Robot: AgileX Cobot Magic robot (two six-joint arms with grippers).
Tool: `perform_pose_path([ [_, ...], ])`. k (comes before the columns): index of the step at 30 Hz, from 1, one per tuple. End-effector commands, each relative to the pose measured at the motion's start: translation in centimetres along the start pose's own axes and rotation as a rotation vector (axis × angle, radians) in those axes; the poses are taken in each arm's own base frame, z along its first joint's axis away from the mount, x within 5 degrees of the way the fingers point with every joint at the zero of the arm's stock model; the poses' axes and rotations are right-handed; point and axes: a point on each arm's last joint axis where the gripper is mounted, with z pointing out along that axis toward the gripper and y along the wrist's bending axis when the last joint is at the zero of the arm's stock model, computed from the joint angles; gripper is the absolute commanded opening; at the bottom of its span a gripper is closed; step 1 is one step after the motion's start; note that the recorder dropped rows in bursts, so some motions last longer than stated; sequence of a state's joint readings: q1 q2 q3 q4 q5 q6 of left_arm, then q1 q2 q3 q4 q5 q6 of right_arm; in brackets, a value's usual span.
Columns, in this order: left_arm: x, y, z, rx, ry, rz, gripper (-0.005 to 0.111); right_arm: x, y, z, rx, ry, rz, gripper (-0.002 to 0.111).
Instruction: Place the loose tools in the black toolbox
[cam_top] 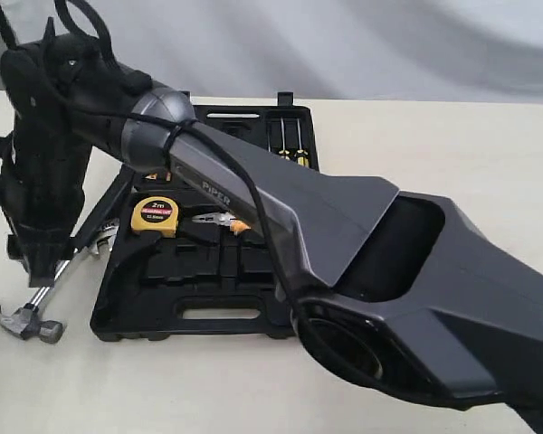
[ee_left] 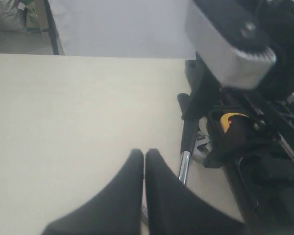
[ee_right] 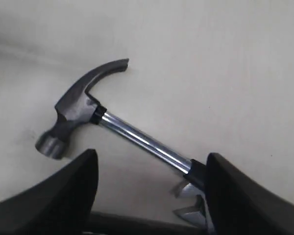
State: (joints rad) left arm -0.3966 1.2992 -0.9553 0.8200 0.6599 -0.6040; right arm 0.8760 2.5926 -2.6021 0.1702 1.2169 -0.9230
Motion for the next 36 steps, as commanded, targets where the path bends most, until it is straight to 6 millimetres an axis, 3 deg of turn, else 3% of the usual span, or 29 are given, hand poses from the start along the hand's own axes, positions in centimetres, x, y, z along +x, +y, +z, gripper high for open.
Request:
perform_pose_path([
  [1, 0.2, 0.0, -0.1, 0.014, -0.007, -0.022, 0.001, 0.9, 0.3, 2.1, -0.044, 0.012, -0.312, 0.059],
  [6, 0.2, 0.0, -0.1, 0.014, -0.007, -0.022, 0.001, 1.9, 0.6, 4.4, -0.086, 0.024, -0.484, 0.059],
  [20, 0.2, 0.0, -0.1, 0.014, -0.007, -0.022, 0.001, 2.3, 1.2, 7.7, -0.102, -0.075, -0.497, 0.059],
  [23, 0.2, 0.0, -0.1, 0.014, -0.007, -0.022, 0.001, 2.6, 1.3, 8.4, -0.112, -0.065, -0.488, 0.046],
  [27, 0.2, 0.0, -0.1, 0.014, -0.007, -0.022, 0.001, 2.6, 1.3, 8.4, -0.118, -0.059, -0.360, -0.001],
  [32, 0.2, 0.0, -0.1, 0.014, -0.007, -0.022, 0.001, 2.5, 1.0, 8.2, -0.081, -0.058, -0.337, 0.000],
  [36, 0.2, 0.0, -0.1, 0.014, -0.007, -0.022, 0.001, 1.4, 0.0, 6.3, 0.010, -0.101, -0.344, 0.000],
])
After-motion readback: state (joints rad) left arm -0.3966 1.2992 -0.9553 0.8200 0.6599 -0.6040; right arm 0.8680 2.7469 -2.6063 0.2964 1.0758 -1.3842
